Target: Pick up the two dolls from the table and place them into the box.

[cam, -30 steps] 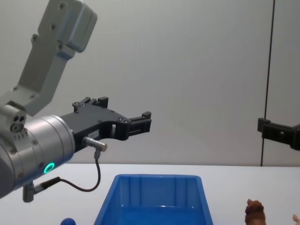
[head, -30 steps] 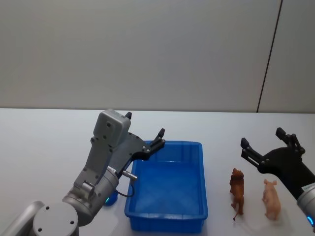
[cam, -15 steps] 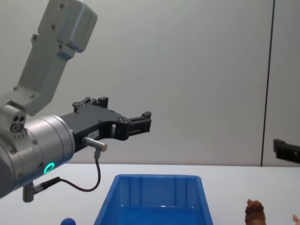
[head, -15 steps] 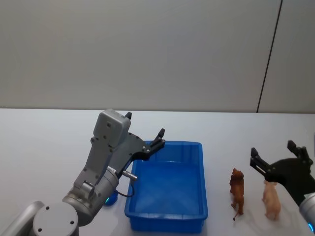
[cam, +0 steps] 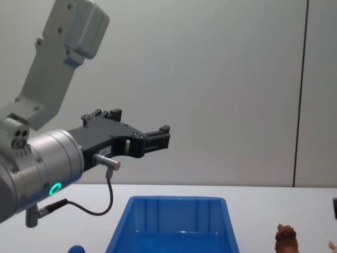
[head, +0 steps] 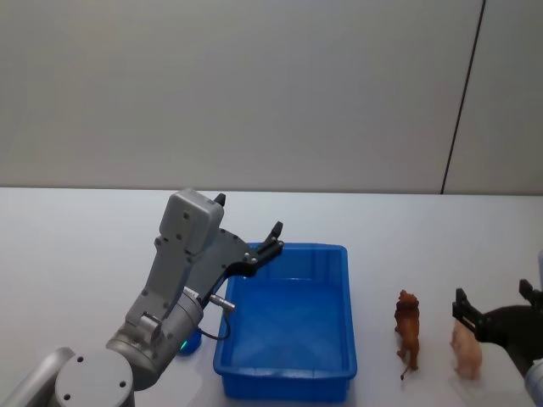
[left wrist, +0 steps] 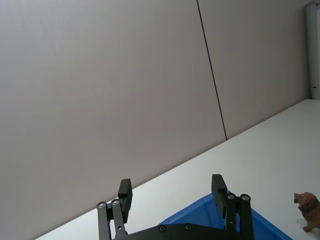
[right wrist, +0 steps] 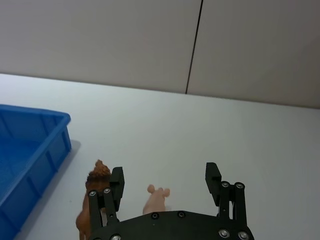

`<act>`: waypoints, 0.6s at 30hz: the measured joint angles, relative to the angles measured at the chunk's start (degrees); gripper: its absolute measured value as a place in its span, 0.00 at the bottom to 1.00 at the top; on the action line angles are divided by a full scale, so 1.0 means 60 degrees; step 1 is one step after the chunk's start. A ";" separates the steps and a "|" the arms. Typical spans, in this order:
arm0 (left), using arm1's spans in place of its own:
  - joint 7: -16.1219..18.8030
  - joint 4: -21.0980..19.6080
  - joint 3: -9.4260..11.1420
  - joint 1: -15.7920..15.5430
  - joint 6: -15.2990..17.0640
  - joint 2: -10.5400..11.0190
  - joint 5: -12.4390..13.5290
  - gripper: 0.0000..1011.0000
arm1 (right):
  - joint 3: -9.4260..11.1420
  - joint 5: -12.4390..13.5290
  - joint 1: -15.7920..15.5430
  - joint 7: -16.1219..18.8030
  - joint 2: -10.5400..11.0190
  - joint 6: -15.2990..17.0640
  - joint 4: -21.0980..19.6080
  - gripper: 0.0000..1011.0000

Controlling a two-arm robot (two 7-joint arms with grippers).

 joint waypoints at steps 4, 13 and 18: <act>0.0000 0.0000 0.0000 0.0000 0.0000 0.0000 0.0000 0.99 | 0.0017 -0.0001 -0.0010 -0.0091 -0.0061 0.0125 0.0227 0.99; 0.0000 0.0000 0.0000 0.0000 0.0000 0.0000 0.0000 0.99 | 0.0016 0.0056 0.0050 -0.0090 -0.0247 0.0237 0.0864 0.99; 0.0000 0.0000 0.0000 0.0000 0.0000 0.0000 0.0000 0.99 | -0.0005 0.0095 0.0107 -0.0003 -0.0353 0.0220 0.1161 0.99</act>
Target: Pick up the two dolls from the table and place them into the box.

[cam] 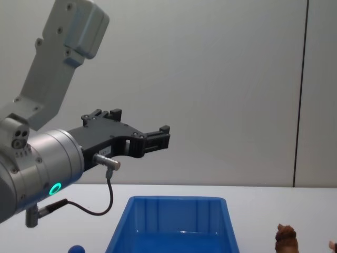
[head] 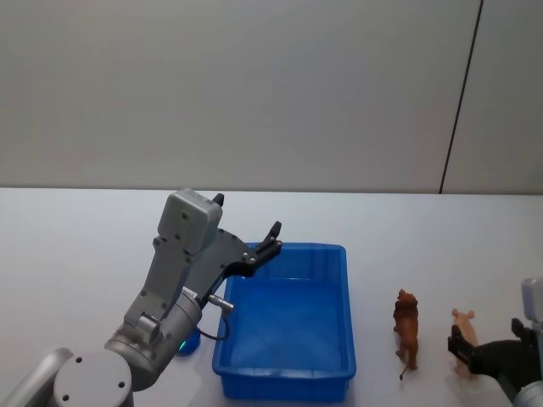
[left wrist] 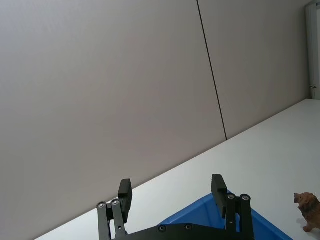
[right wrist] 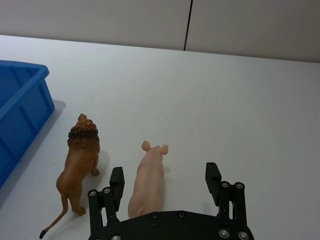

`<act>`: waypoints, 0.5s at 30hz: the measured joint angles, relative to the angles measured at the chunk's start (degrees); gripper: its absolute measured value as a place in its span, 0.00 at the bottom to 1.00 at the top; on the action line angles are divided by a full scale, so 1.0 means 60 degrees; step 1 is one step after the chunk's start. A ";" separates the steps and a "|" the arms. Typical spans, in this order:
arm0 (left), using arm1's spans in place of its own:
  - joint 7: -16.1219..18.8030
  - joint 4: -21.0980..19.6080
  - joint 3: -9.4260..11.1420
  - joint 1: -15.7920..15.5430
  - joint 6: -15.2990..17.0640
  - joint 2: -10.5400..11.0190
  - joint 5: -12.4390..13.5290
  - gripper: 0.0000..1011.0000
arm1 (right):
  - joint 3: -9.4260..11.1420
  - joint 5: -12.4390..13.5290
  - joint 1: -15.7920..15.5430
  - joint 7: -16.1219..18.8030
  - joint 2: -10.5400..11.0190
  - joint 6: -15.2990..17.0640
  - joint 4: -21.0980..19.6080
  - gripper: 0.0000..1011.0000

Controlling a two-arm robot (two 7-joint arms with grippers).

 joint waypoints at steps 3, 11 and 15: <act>0.0000 0.0000 0.0000 0.0000 0.0000 0.0000 0.0000 0.99 | -0.0013 0.0017 0.0032 0.0076 -0.0063 -0.0062 0.0163 0.99; 0.0000 0.0000 0.0000 0.0000 0.0000 0.0000 0.0000 0.99 | -0.0074 0.0015 0.0151 0.0305 -0.0245 -0.0333 0.0589 0.99; 0.0000 0.0000 0.0000 0.0000 0.0000 0.0000 0.0000 0.99 | -0.0097 -0.0010 0.0224 0.0358 -0.0333 -0.0387 0.0774 0.99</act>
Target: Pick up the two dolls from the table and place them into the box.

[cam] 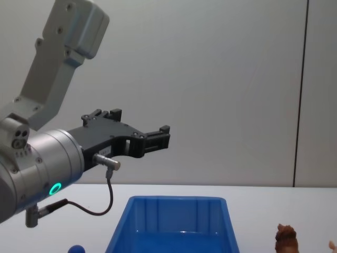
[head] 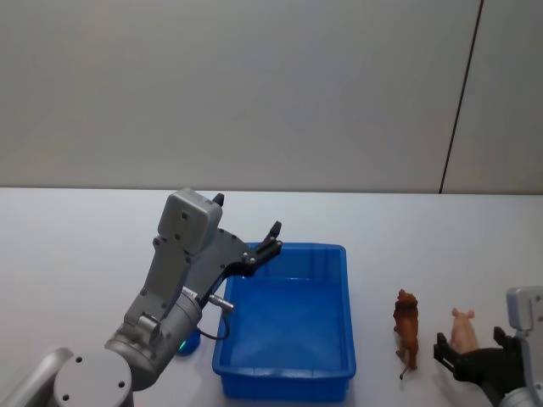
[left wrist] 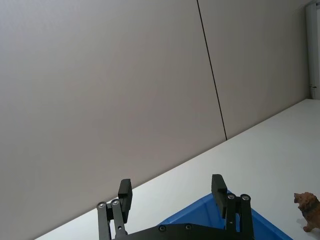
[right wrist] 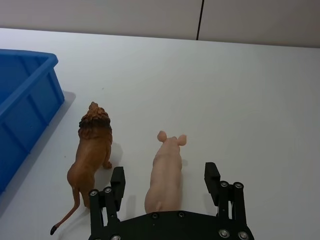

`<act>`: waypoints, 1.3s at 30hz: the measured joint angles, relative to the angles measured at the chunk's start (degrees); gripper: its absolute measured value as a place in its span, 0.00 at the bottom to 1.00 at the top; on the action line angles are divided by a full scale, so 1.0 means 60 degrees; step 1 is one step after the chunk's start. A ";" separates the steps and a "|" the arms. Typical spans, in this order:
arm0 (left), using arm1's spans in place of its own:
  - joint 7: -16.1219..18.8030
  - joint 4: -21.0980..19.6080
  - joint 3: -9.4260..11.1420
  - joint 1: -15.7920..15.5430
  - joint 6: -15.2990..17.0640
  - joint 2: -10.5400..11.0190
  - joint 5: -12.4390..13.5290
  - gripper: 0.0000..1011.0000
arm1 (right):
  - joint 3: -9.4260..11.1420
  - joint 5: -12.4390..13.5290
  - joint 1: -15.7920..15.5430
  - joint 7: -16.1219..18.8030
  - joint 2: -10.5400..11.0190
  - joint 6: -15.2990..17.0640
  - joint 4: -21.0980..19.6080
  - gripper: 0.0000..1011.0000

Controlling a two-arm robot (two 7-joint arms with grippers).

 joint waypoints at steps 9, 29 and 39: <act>0.0000 0.0000 0.0000 0.0000 0.0000 0.0000 0.0001 0.99 | -0.0027 -0.0041 0.0219 0.0025 -0.0203 0.0043 0.0476 0.78; 0.0000 0.0000 0.0000 0.0000 0.0000 0.0000 0.0000 0.99 | -0.0028 -0.0275 0.0401 -0.0082 -0.0429 -0.0076 0.0764 0.37; 0.0000 0.0000 0.0000 0.0000 0.0000 0.0000 0.0000 0.99 | -0.0035 -0.0644 0.0288 0.0148 -0.0386 -0.0610 0.0170 0.38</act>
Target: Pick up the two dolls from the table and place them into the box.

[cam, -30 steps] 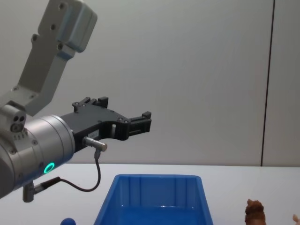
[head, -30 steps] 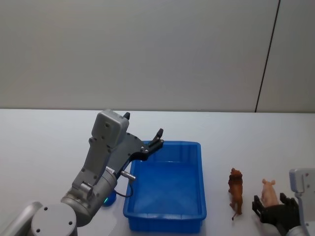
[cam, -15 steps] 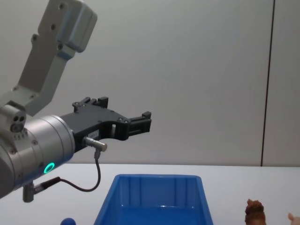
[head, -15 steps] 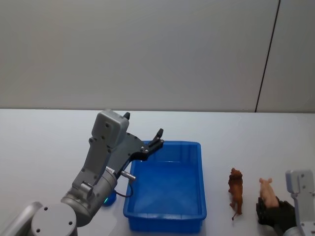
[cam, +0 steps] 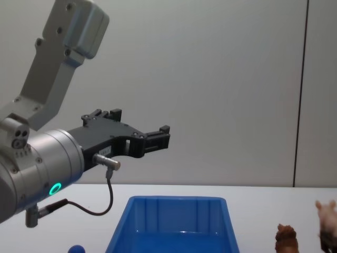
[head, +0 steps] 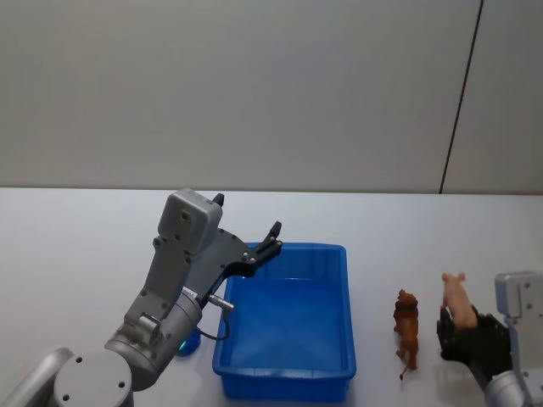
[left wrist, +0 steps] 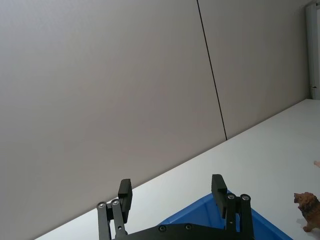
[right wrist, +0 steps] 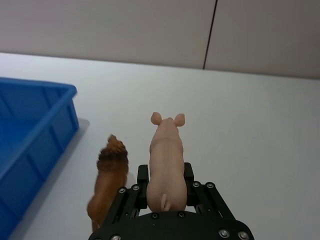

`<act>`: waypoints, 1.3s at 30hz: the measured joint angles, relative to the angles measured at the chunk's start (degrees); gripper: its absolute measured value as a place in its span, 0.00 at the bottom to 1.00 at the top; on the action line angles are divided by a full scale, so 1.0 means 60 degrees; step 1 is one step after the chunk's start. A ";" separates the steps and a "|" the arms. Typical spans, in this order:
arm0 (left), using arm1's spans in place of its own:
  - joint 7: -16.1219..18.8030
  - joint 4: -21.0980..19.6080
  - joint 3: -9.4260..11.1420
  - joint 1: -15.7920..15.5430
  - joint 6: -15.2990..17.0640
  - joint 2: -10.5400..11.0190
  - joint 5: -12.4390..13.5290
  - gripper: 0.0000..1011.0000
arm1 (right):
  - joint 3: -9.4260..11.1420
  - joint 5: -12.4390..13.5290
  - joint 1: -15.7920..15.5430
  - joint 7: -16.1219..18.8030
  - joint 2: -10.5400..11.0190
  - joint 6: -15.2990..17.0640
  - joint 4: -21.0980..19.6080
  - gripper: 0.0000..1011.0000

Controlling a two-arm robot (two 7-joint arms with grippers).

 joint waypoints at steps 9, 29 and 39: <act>0.0000 0.0000 0.0000 0.0000 0.0000 0.0000 0.0000 0.99 | -0.0061 -0.0275 0.0000 0.0718 0.0023 -0.0445 -0.0540 0.38; 0.0000 0.0000 0.0000 0.0000 -0.0001 0.0000 0.0000 0.99 | -0.0532 -0.0754 0.0808 0.2982 -0.0542 -0.0640 -0.0403 0.37; 0.0000 0.0001 0.0000 0.0000 -0.0001 0.0000 0.0000 0.99 | -0.0835 -0.0978 0.1507 0.3739 -0.1078 -0.0286 0.0407 0.65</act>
